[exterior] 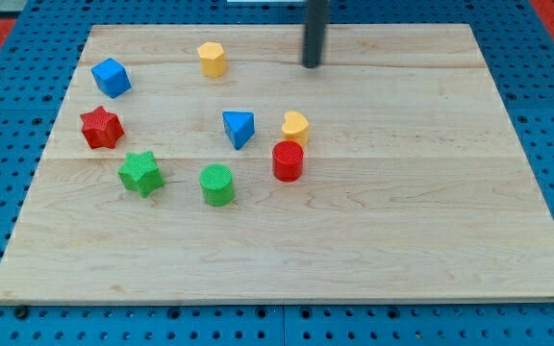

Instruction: Move yellow hexagon to the top left

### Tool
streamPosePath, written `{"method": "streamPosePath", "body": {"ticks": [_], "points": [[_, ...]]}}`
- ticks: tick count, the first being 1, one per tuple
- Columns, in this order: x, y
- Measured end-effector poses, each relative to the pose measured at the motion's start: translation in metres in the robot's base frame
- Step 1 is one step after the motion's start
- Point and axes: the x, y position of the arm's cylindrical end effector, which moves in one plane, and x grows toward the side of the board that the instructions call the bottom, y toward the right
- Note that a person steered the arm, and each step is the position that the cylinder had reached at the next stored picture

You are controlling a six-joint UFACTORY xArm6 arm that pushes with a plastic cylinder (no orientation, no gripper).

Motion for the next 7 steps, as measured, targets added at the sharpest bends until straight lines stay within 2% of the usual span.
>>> {"method": "streamPosePath", "body": {"ticks": [1, 3, 4, 5, 6, 7], "points": [[0.005, -0.082], [0.016, -0.095], [0.051, -0.094], [0.052, -0.12], [0.015, -0.177], [-0.008, -0.201]]}}
